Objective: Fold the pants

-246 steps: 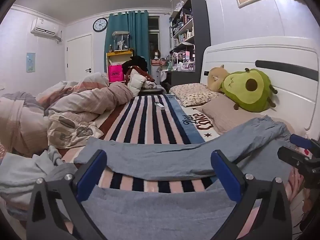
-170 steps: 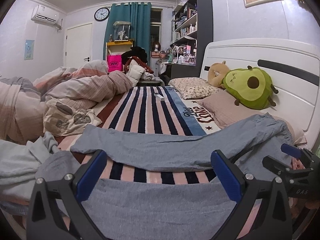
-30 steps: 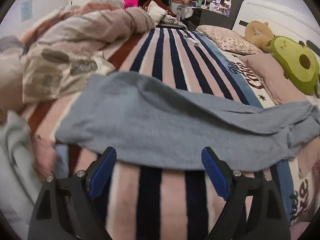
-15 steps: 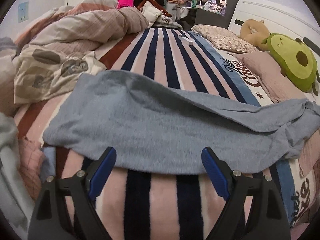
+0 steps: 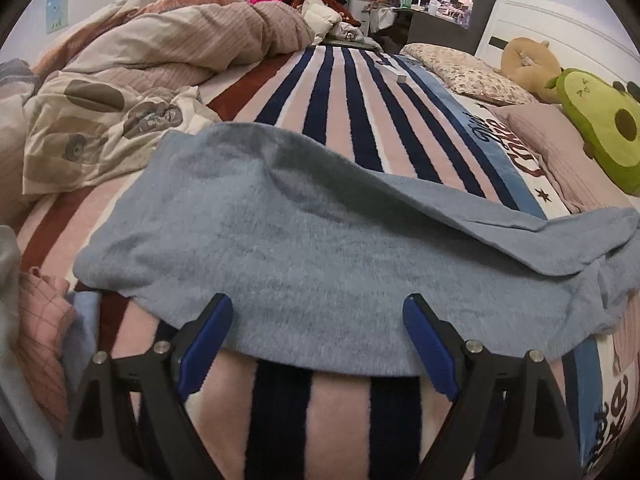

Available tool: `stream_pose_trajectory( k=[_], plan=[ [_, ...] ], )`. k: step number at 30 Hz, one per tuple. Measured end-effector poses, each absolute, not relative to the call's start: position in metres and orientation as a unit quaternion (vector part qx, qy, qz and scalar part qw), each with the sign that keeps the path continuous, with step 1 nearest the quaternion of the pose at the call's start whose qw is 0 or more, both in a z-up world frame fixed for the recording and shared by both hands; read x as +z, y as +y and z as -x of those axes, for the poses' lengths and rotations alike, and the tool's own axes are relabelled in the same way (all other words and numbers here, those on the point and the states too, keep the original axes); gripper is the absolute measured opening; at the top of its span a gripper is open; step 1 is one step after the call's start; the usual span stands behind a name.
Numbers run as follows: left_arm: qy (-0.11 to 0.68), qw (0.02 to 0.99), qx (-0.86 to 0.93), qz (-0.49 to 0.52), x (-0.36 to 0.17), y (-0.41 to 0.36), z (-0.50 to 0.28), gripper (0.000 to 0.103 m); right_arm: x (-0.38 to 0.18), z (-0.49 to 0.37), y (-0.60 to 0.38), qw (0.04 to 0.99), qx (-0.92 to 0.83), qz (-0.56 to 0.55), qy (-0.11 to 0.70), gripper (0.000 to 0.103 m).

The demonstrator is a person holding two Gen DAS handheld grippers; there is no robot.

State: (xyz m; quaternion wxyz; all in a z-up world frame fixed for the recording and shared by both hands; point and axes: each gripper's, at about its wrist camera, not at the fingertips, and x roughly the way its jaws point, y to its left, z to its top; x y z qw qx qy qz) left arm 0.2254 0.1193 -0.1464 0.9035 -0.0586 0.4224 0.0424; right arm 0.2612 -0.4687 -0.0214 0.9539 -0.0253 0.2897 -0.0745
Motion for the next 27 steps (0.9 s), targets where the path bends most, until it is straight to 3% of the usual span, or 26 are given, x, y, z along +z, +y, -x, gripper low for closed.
stream_pose_trajectory(
  k=[6, 14, 17, 25, 26, 27],
  plan=[
    [0.422, 0.902, 0.016, 0.092, -0.137, 0.127, -0.21, 0.087, -0.021, -0.206, -0.447, 0.95, 0.009, -0.011, 0.311, 0.073],
    [0.446, 0.881, 0.025, 0.157, -0.157, 0.141, -0.205, 0.087, -0.074, -0.193, -0.446, 0.906, 0.042, -0.093, 0.412, 0.079],
    [0.446, 0.877, 0.029, 0.177, -0.166, 0.151, -0.216, 0.087, -0.077, -0.205, -0.451, 0.908, 0.043, -0.111, 0.402, 0.083],
    [0.401, 0.887, 0.093, 0.211, -0.183, 0.182, -0.265, 0.087, -0.08, -0.251, -0.442, 0.927, -0.006, -0.082, 0.366, 0.083],
    [0.392, 0.887, 0.106, 0.22, -0.183, 0.185, -0.271, 0.085, -0.081, -0.254, -0.44, 0.929, -0.013, -0.077, 0.362, 0.083],
    [0.381, 0.889, 0.119, 0.225, -0.183, 0.188, -0.279, 0.078, -0.082, -0.257, -0.436, 0.931, -0.018, -0.07, 0.359, 0.081]
  ],
)
